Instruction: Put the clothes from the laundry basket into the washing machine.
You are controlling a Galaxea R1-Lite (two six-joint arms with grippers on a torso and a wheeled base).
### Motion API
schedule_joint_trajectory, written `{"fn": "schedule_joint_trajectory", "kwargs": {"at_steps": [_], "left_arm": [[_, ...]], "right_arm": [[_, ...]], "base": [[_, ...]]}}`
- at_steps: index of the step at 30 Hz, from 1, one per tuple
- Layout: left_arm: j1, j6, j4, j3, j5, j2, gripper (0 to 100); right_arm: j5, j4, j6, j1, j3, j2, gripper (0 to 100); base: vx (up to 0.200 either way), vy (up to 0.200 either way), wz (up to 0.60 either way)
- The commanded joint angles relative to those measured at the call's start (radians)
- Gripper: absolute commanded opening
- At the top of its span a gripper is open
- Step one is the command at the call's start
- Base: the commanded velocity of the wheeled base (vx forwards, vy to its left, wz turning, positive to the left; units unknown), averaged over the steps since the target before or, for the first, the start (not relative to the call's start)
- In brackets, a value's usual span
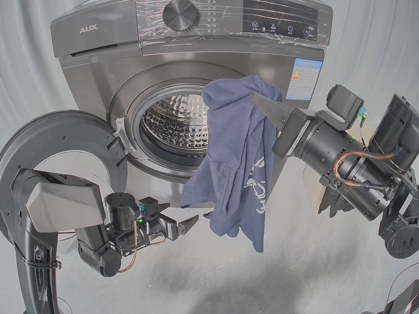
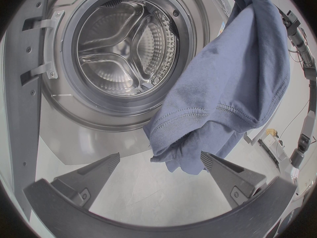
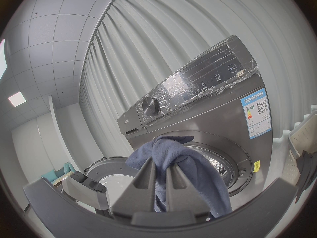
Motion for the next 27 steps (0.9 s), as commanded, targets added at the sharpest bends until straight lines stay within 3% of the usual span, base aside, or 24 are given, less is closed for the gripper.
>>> {"fn": "schedule_joint_trajectory", "kwargs": {"at_steps": [1,10,23,24,27], "left_arm": [[-0.002,-0.002,-0.003,-0.027,0.001,0.027,100],[-0.004,-0.002,-0.01,-0.09,0.012,0.067,100],[-0.022,-0.002,-0.052,-0.185,0.084,0.107,100],[-0.022,-0.002,-0.052,-0.185,0.088,0.107,0],[-0.027,-0.002,-0.052,-0.191,0.09,0.107,0]], "right_arm": [[-0.001,0.0,0.0,0.003,0.0,0.001,0],[0.001,0.0,-0.003,0.006,0.0,0.004,0],[0.001,-0.002,-0.003,0.012,0.0,0.011,0],[0.001,-0.002,-0.003,0.012,0.0,0.01,0],[0.001,-0.002,-0.001,0.012,0.001,0.01,0]], "base": [[0.0,0.0,0.0],[0.0,0.0,0.0],[0.0,0.0,0.0],[0.0,0.0,0.0],[0.0,0.0,0.0]]}}
